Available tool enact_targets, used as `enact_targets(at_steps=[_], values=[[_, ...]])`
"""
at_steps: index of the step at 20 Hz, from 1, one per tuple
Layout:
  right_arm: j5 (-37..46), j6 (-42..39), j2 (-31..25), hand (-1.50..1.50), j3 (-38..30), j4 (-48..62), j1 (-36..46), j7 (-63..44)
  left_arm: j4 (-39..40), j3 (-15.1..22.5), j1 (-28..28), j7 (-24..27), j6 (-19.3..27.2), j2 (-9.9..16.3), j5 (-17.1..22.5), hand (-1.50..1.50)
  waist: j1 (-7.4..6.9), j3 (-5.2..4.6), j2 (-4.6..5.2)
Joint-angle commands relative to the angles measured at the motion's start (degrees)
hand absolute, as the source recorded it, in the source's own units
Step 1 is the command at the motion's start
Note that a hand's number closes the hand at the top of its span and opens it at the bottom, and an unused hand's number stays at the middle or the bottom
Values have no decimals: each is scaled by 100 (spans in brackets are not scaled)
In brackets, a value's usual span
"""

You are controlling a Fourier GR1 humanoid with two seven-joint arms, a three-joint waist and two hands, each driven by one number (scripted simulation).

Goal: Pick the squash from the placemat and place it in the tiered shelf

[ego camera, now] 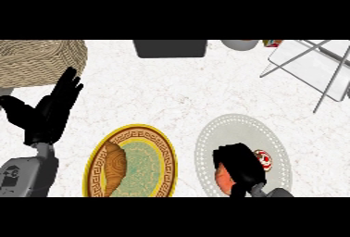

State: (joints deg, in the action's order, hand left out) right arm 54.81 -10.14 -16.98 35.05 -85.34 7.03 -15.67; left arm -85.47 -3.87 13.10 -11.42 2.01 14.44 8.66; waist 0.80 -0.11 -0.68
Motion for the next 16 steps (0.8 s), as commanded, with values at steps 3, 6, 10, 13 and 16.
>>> enact_targets(at_steps=[3,6,10,13,16], values=[[-368,195,-1006,150,469,-2056,-1180,1274,68,-108,92,8,16,34,15,0,135,7,19],[-1467,402,-1087,150,-189,-2860,-1619,1762,-109,-133,-103,-93,20,64,51,0,176,13,4],[-2352,472,-1227,150,-1087,-4087,-1967,1757,-137,-179,-71,-81,-5,150,24,0,199,10,8],[-3095,199,-1289,150,-1825,-4883,-2086,1285,-262,-100,-4,-305,43,97,12,0,77,9,36],[-4092,22,-1461,150,-2956,-5251,-2061,1090,-116,-74,105,-148,89,77,-128,0,80,10,62]])
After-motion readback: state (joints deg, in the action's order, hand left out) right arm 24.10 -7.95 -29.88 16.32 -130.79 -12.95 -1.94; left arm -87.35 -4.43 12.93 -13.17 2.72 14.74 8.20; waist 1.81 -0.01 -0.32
